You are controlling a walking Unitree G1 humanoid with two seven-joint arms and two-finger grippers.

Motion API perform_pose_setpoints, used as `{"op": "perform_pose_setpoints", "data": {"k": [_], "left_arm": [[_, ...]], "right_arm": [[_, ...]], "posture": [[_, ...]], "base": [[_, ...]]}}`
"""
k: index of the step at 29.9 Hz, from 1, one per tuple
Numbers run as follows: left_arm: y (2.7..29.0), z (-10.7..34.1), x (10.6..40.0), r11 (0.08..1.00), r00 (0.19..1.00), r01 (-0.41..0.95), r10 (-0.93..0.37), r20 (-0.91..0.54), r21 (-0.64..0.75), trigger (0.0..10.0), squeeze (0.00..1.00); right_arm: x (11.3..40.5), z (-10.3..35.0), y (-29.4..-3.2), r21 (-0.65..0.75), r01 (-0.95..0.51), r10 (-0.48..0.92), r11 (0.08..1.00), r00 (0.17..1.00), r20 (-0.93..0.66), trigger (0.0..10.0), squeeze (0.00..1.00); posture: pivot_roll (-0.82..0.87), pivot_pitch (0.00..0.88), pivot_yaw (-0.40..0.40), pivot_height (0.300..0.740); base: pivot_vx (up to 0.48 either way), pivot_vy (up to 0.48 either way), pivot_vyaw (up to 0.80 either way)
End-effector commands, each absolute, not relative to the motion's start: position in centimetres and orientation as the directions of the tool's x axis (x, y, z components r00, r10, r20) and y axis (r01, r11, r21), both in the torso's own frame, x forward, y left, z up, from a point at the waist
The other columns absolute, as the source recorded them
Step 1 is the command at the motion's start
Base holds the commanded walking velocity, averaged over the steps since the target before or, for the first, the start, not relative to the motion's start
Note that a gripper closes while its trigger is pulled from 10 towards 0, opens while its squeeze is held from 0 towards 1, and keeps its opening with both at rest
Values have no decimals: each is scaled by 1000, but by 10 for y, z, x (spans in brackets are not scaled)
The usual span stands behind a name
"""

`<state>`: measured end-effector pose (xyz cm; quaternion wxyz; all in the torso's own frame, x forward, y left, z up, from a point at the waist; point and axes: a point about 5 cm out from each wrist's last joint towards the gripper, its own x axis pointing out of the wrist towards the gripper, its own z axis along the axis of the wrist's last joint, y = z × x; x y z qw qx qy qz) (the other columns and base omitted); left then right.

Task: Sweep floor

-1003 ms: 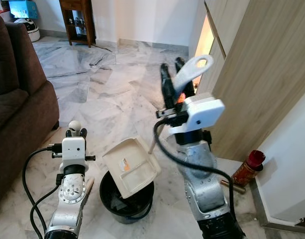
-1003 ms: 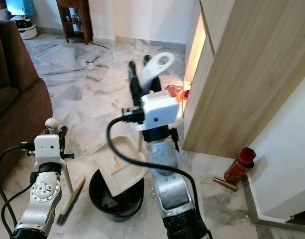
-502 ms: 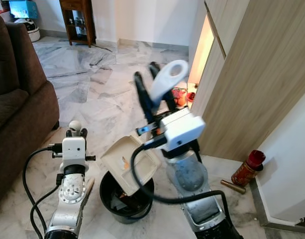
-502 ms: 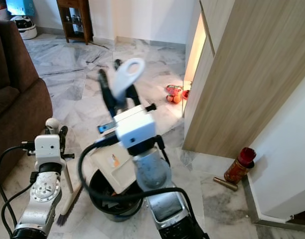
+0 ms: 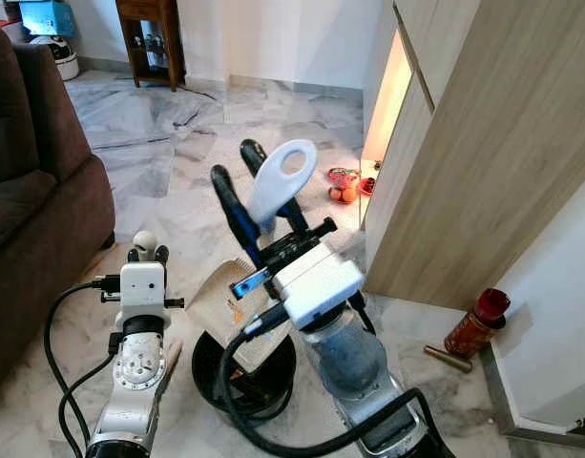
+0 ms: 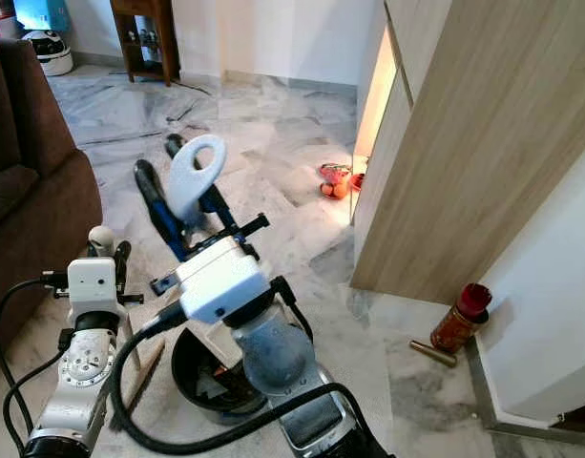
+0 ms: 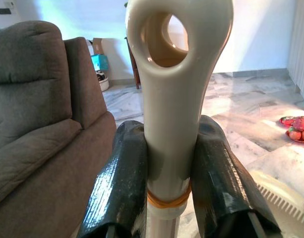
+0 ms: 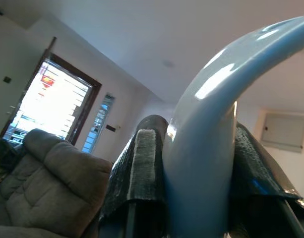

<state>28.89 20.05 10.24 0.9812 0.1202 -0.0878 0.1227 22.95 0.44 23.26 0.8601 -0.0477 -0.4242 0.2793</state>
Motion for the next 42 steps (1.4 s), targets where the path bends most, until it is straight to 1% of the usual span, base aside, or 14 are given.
{"op": "perform_pose_setpoints", "data": {"k": [1,3,14,21,24,27,30,33,35,36,38,39,40,42], "left_arm": [[197,117,292,942,942,-259,199,270,211,10000,0],[198,117,293,942,942,-260,200,270,211,10000,0],[197,117,293,943,942,-260,200,270,209,10000,0],[196,116,293,943,943,-258,198,269,210,10000,0],[196,116,293,944,943,-256,196,268,209,10000,0],[195,116,293,945,943,-253,194,269,207,10000,0],[195,117,294,945,943,-252,192,270,208,10000,0],[195,117,294,946,944,-248,188,271,208,10000,0],[195,117,294,946,944,-247,187,271,208,10000,0],[194,117,295,947,945,-243,183,270,208,10000,0],[193,118,295,949,946,-238,178,270,209,10000,0],[193,118,295,949,947,-235,175,269,210,10000,0],[193,118,295,949,947,-233,173,270,211,10000,0],[193,118,295,949,948,-228,165,271,217,10000,0]], "right_arm": [[215,250,6,-304,-435,484,847,397,780,10000,0],[213,250,7,-326,-434,499,840,381,778,10000,0],[215,248,8,-324,-439,504,838,392,769,10000,0],[220,247,5,-326,-417,496,849,412,765,10000,0],[228,247,1,-336,-380,486,862,433,759,10000,0],[247,248,-12,-354,-286,453,891,478,753,10000,0],[258,249,-22,-378,-217,435,900,502,748,10000,0],[281,249,-50,-376,-96,360,922,570,738,10000,0],[288,249,-61,-367,-57,327,928,595,734,10000,0],[295,244,-73,-366,-9,289,931,633,718,10000,0],[301,240,-83,-356,20,254,934,662,705,10000,0],[308,233,-96,-363,66,215,929,704,677,10000,0],[310,230,-101,-360,82,195,929,718,668,10000,0],[315,224,-114,-321,114,128,940,755,643,10000,0]], "posture": [[102,0,-64,740],[103,0,-65,740],[102,0,-66,740],[101,0,-64,740],[99,0,-63,740],[99,0,-61,740],[96,0,-59,740],[94,0,-58,740],[94,0,-58,740],[94,0,-58,740],[94,0,-58,740],[94,0,-58,740],[94,0,-57,740],[94,0,-57,740]], "base": [[0,0,0],[0,0,0],[0,0,0],[0,0,0],[0,0,0],[0,0,0],[0,0,0],[0,0,0],[0,0,0],[0,0,0],[0,0,0],[0,0,0],[0,0,0],[0,0,0]]}}
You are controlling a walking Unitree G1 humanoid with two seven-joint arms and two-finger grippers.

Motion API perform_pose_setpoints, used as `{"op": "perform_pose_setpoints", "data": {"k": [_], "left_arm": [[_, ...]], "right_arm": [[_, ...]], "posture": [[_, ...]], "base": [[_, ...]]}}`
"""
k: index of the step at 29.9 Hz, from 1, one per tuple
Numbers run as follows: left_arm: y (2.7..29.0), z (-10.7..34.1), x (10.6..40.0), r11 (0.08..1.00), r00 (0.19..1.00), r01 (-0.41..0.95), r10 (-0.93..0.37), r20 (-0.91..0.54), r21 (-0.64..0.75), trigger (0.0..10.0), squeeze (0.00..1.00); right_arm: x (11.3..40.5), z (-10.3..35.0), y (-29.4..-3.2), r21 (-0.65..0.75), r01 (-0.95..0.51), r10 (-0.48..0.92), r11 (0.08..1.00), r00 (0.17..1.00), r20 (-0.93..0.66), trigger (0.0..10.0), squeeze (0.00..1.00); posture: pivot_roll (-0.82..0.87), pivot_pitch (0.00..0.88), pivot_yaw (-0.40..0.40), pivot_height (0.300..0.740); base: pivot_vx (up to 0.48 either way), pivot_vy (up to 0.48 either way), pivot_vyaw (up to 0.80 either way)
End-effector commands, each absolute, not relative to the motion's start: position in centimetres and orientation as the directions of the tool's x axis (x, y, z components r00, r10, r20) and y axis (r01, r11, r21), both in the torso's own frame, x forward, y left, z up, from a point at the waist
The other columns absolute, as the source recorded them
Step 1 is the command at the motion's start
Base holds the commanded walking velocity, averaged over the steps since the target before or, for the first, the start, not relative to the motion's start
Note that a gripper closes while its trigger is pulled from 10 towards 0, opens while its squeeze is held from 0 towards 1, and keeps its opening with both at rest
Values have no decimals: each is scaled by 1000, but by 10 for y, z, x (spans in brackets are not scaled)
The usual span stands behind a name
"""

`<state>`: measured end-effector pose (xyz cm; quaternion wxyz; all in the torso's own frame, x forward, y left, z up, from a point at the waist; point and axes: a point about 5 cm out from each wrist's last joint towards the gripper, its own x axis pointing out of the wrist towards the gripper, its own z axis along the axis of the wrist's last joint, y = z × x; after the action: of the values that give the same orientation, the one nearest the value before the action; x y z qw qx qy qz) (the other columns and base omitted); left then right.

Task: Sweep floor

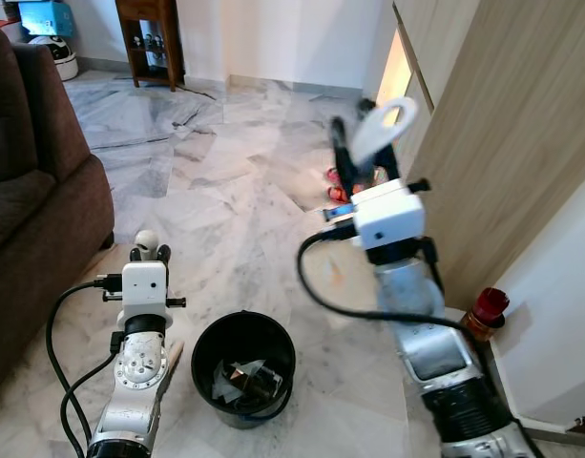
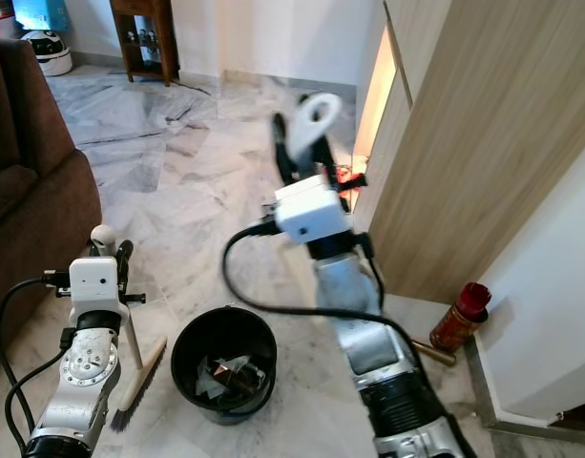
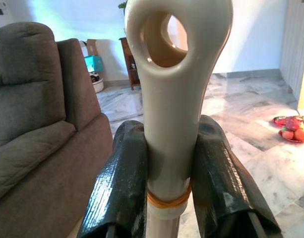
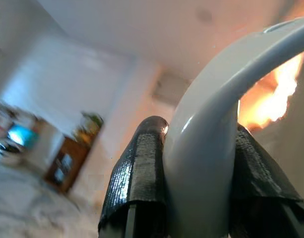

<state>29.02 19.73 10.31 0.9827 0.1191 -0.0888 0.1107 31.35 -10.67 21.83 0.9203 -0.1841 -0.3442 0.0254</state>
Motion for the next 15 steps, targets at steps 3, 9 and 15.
{"op": "perform_pose_setpoints", "data": {"k": [3,9,15], "left_arm": [[191,118,294,954,954,-201,139,267,222,10000,0],[184,119,292,959,960,-149,83,267,240,10000,0],[180,115,286,970,970,-97,41,240,224,10000,0]], "right_arm": [[323,208,-137,-284,161,42,945,803,595,10000,0],[328,184,-163,-264,221,-58,939,857,512,10000,0],[331,161,-187,-223,287,-169,931,886,432,10000,0]], "posture": [[94,0,-57,740],[88,0,-50,740],[86,0,-48,740]], "base": [[0,0,0],[0,0,0],[0,0,0]]}}
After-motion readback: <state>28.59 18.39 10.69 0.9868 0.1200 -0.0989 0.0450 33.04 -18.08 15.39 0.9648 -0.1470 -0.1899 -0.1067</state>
